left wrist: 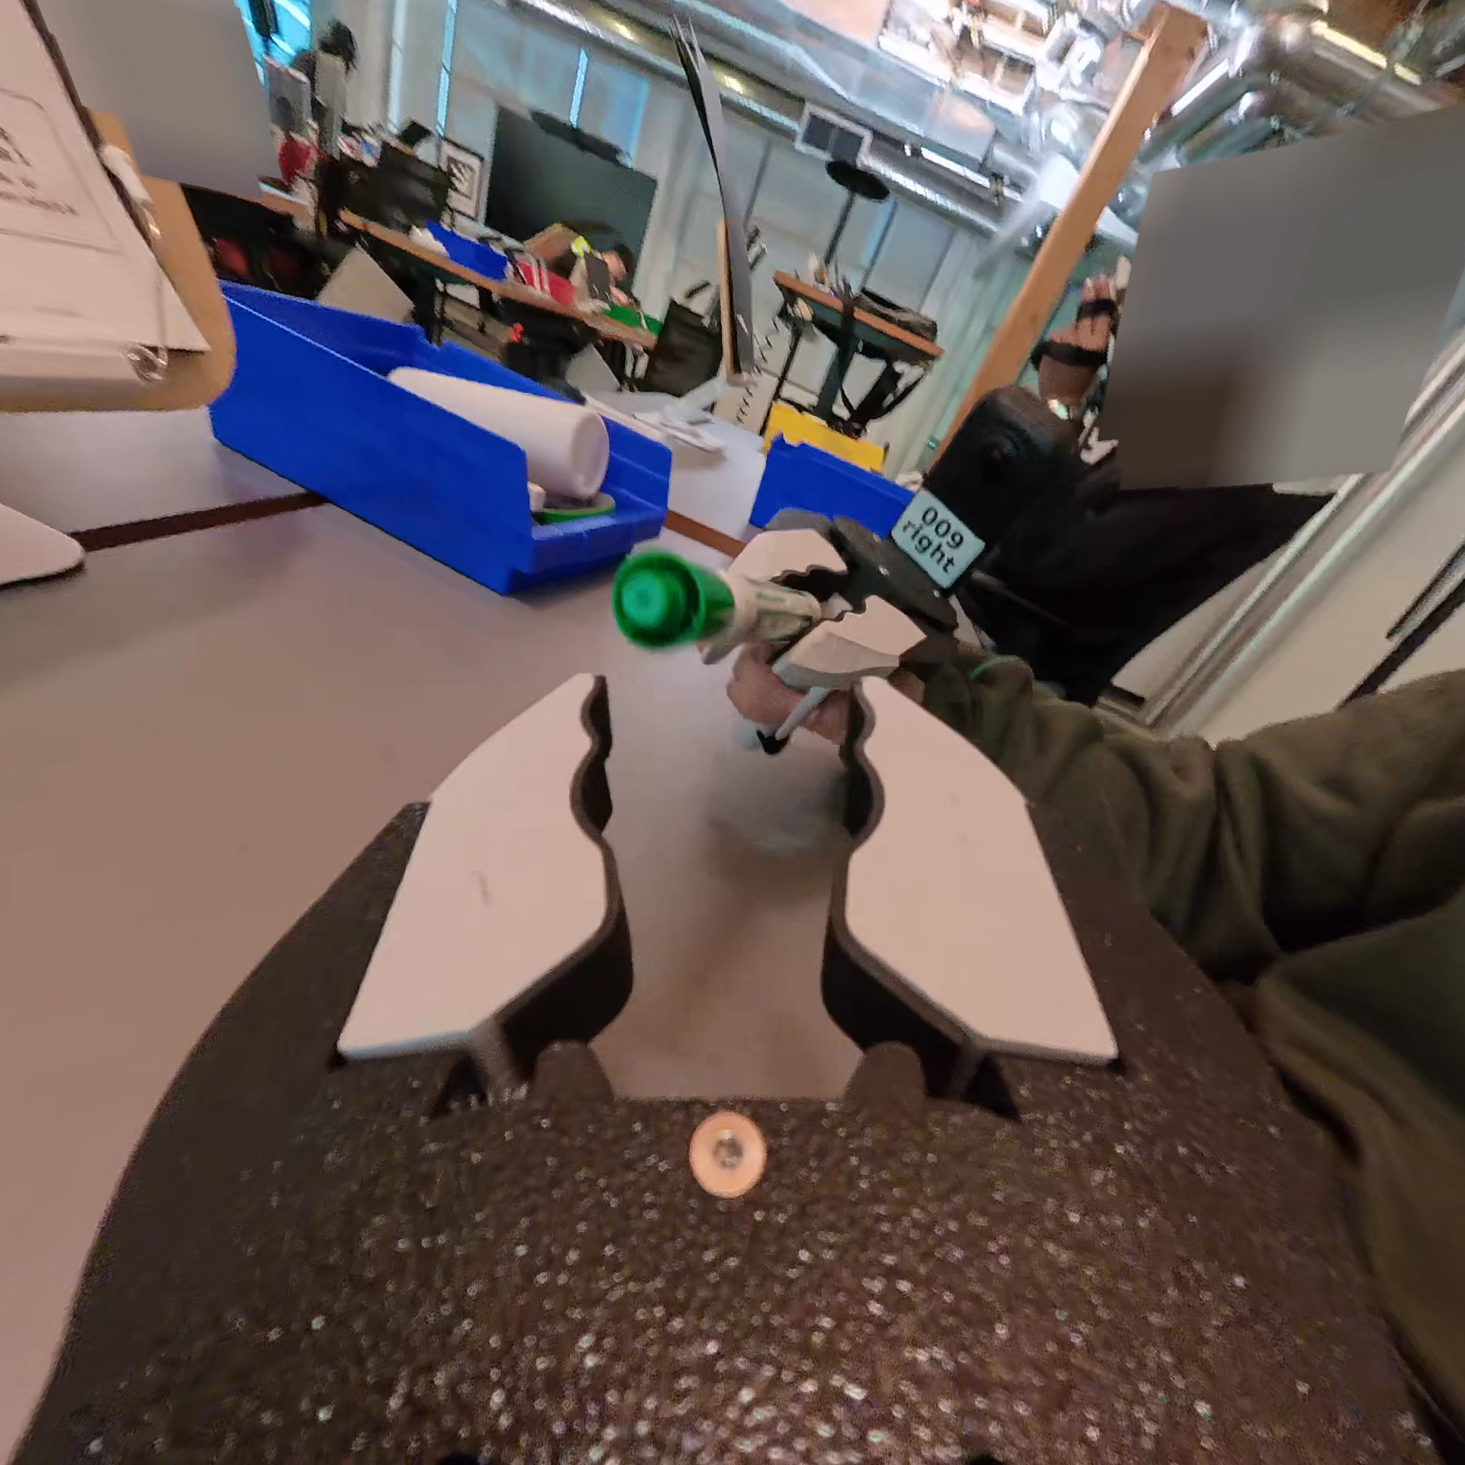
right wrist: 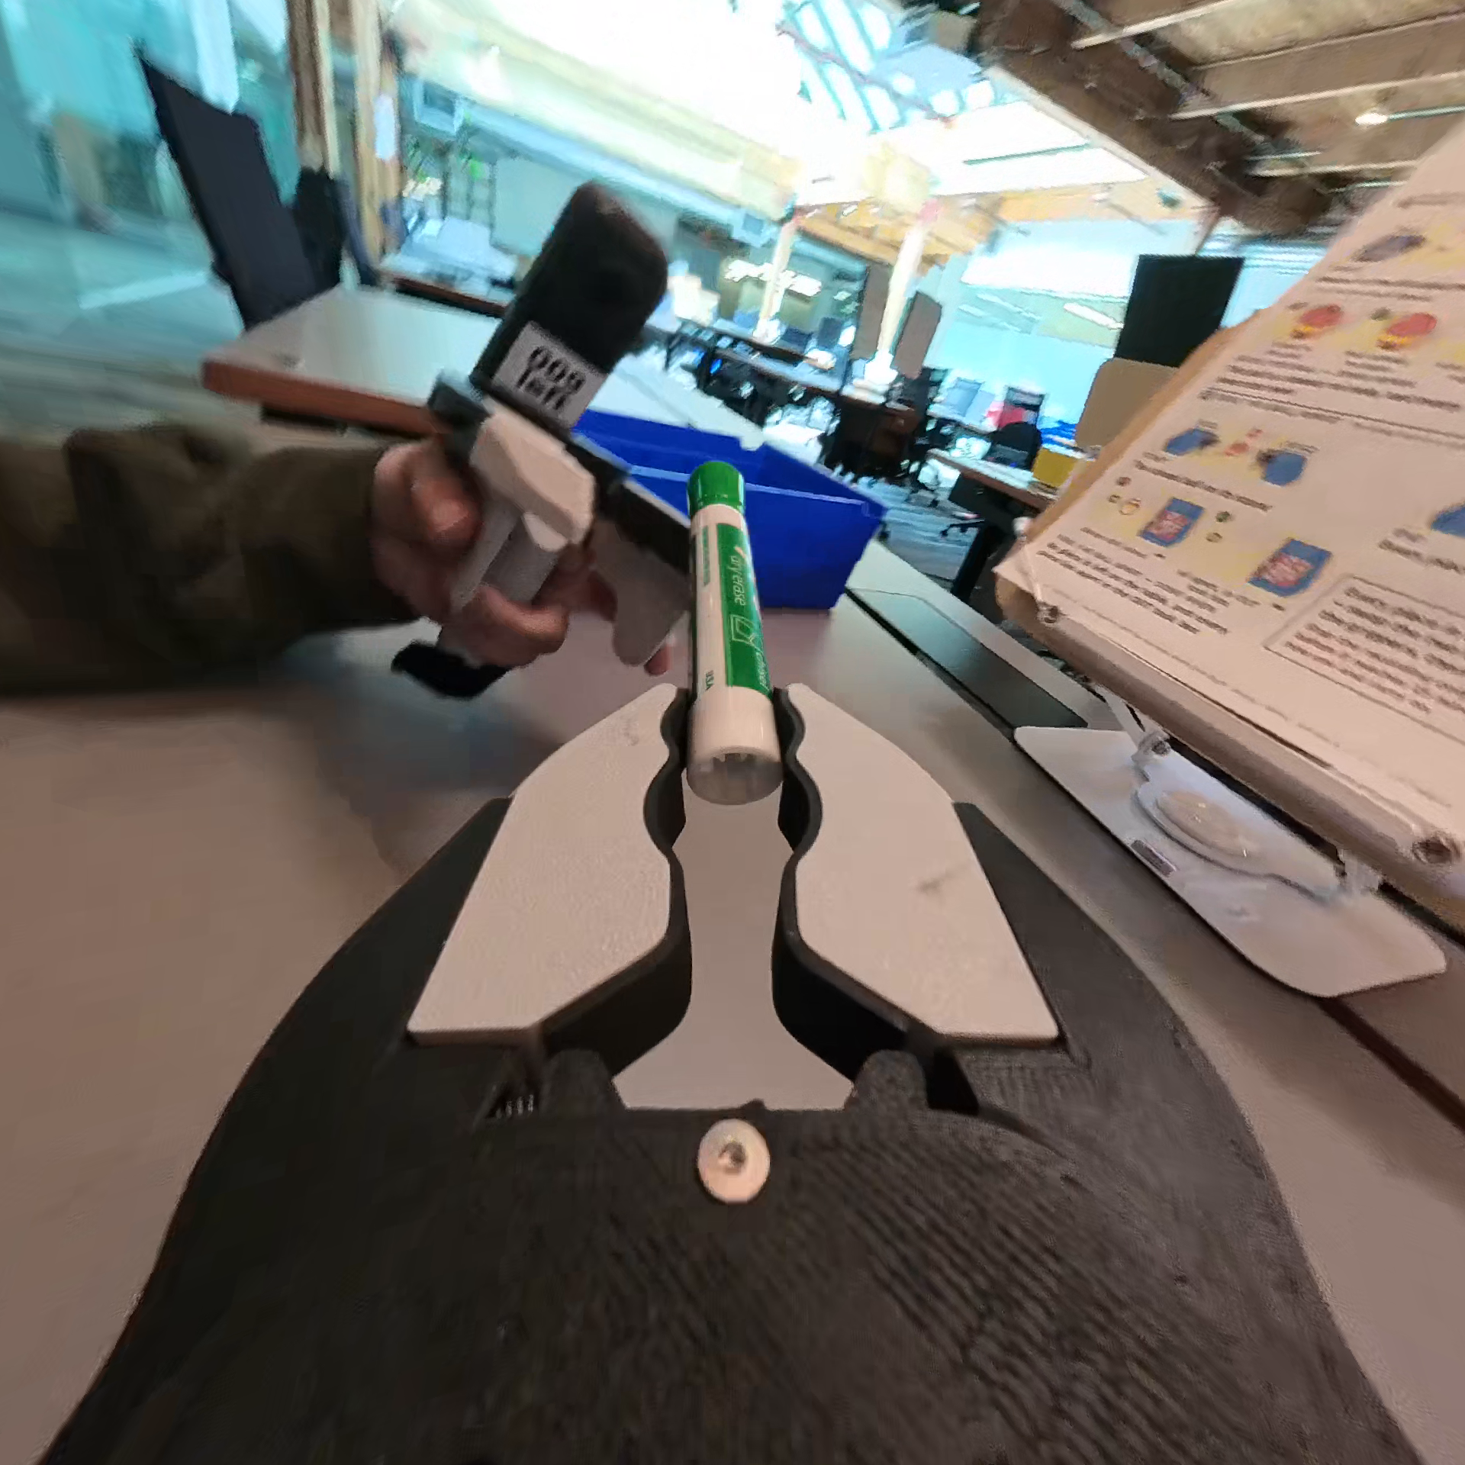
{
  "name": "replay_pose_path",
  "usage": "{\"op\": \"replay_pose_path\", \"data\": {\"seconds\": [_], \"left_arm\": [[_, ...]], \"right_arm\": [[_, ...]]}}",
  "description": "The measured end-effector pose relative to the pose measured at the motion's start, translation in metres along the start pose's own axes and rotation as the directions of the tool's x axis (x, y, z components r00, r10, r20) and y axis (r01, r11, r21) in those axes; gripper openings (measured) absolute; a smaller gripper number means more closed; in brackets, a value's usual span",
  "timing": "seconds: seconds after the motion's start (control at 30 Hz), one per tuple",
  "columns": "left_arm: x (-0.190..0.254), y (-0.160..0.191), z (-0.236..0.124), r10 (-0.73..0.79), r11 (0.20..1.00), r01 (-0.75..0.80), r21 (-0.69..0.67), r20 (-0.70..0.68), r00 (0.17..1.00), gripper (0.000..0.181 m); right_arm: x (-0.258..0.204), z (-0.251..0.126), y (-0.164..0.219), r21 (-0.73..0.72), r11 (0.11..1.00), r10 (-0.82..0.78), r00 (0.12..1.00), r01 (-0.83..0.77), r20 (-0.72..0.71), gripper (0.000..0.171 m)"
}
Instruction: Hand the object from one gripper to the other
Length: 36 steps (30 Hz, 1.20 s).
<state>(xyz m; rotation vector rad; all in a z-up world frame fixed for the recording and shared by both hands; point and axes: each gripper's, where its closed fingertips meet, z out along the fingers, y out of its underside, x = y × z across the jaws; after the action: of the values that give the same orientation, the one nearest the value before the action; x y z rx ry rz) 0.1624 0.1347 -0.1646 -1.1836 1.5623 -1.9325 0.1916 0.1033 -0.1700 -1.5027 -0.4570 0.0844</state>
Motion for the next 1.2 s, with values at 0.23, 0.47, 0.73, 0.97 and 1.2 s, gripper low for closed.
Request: {"op": "replay_pose_path", "data": {"seconds": [0.23,0.47,0.73,0.97,1.2], "left_arm": [[0.008,-0.01,0.016,-0.122,0.984,0.129,0.124,-0.057,0.991,0.045],[0.018,-0.01,0.02,-0.106,0.983,0.121,0.138,-0.11,0.988,0.018],[-0.018,0.01,0.016,0.281,0.957,-0.252,-0.143,0.244,0.928,0.018],[-0.027,0.028,0.026,0.646,0.748,-0.505,-0.43,0.301,0.701,0.018],[-0.019,0.029,0.033,0.686,0.718,-0.567,-0.404,0.271,0.675,0.018]], "right_arm": [[0.003,0.009,-0.011,0.144,0.97,0.199,0.98,-0.194,-0.023,0.02],[-0.017,0.023,-0.009,0.119,0.971,0.202,0.979,-0.205,0.036,0.02],[0.004,0.005,-0.018,0.032,0.999,0.045,0.996,-0.042,-0.08,0.061],[-0.014,0.03,-0.035,-0.004,0.99,-0.14,0.981,0.141,-0.135,0.04],[-0.021,0.033,-0.035,-0.029,0.976,-0.217,0.969,0.215,-0.117,0.019]]}}
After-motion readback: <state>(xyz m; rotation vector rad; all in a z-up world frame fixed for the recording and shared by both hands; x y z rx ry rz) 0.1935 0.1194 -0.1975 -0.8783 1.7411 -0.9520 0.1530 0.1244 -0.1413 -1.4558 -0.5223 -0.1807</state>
